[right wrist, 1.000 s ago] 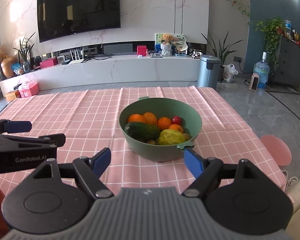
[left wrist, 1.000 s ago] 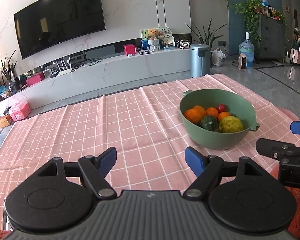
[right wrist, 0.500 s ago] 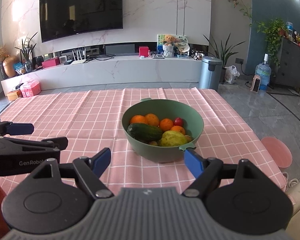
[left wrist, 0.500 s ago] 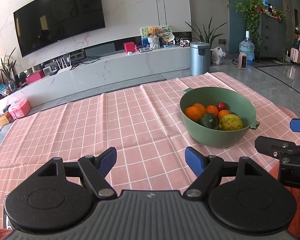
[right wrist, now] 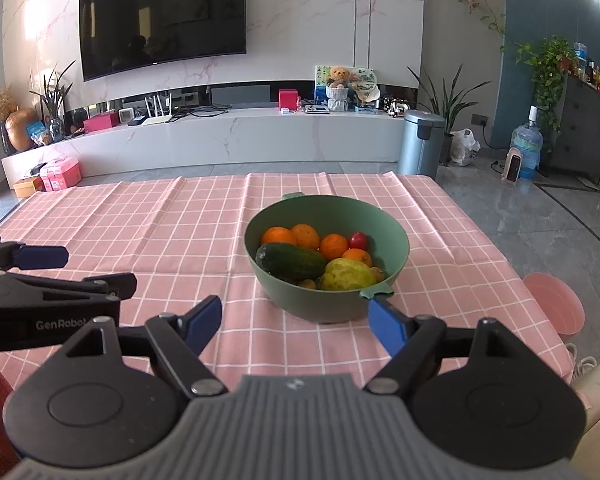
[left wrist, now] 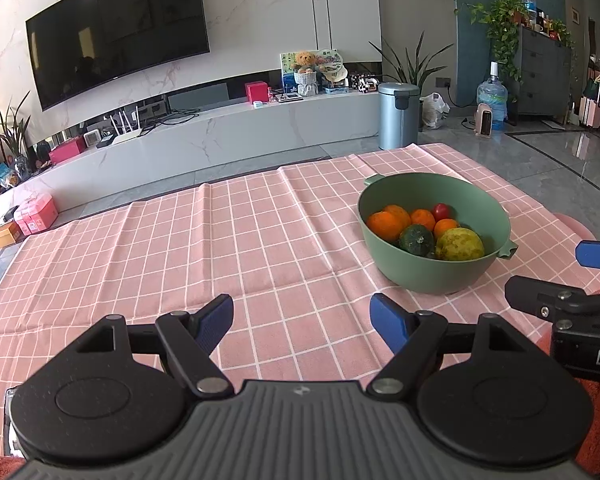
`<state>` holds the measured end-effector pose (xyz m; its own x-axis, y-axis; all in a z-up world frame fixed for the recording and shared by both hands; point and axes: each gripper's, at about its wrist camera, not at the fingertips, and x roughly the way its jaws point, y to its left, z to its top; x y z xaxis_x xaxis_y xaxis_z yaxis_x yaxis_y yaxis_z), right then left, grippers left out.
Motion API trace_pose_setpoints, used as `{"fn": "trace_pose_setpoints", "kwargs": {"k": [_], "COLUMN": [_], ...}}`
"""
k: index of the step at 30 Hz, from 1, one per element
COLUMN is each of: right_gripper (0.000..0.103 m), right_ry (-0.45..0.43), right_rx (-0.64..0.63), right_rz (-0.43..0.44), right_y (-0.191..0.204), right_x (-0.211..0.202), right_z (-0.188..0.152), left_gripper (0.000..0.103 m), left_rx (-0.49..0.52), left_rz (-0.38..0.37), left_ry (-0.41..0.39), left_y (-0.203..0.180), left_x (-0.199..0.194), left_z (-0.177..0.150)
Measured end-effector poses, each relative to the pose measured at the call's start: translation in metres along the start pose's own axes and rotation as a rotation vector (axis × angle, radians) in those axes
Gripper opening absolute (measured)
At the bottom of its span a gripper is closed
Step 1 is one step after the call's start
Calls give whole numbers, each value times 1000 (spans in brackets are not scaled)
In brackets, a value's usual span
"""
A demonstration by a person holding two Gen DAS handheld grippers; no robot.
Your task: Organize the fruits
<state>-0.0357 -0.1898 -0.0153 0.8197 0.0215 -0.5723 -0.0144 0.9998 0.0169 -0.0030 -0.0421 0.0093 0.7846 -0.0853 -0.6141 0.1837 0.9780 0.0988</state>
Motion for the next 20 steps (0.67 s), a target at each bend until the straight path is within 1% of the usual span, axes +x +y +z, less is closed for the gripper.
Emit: {"fn": "trace_pose_setpoints", "kwargs": {"k": [16,20], "right_gripper": [77,77], "right_ry": [-1,1], "right_rx": [-2,-2], "right_rz": [0,-1], "right_y": [1,1], "right_x": [-1,-1], "right_z": [1,0], "left_gripper": [91,91], "left_rx": [1,2], "left_rz": [6,17], "left_ry": [10,-3], "left_y": [0,-1], "left_x": [0,-2], "left_z": [-2,-2]}}
